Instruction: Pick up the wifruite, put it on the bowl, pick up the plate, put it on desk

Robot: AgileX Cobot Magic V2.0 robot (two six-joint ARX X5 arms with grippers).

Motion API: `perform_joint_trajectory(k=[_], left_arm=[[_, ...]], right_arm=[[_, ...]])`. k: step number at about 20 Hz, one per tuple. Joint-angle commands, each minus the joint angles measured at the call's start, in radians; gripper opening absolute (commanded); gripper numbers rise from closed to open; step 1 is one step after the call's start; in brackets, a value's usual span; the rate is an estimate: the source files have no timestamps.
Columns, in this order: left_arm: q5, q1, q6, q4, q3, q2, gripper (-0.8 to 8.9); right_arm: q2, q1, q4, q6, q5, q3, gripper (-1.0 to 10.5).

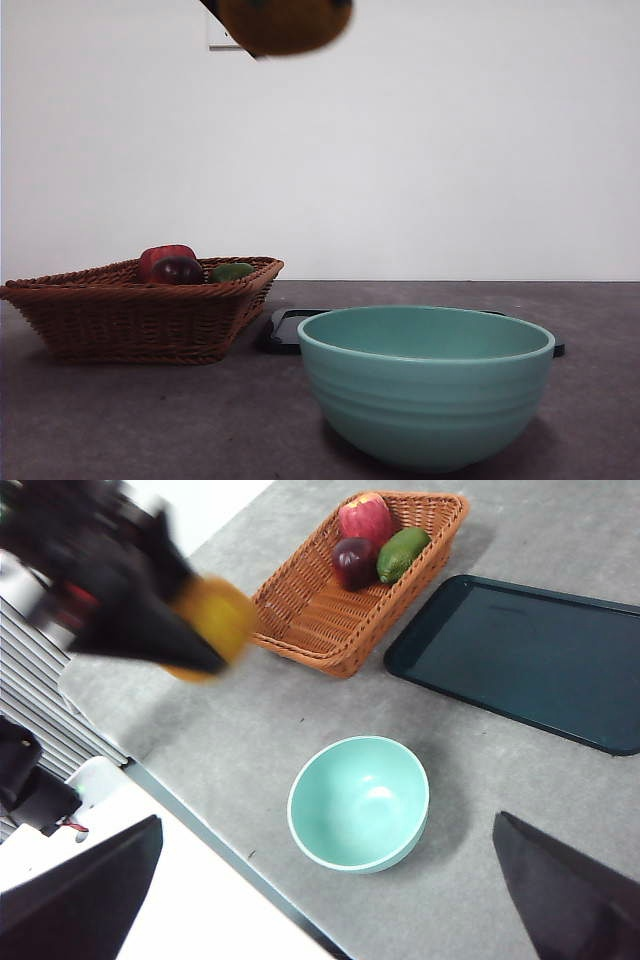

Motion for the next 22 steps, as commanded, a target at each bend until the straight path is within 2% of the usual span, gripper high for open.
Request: perform_joint_trajectory(k=[1,11,22], left_arm=[[0.0,-0.043,-0.01,0.032,0.024,0.077,2.36],[0.0,-0.119,-0.006,0.134,0.024,0.354,2.36],[-0.005,-0.12,0.003,0.219,0.024,0.461,2.36]], right_arm=[[-0.004,0.004,-0.033,0.001,0.026,0.051,5.7],[-0.009,0.004,-0.078,-0.005,0.051,0.105,5.7],[-0.009,0.004,-0.078,-0.012,0.055,0.105,5.7]])
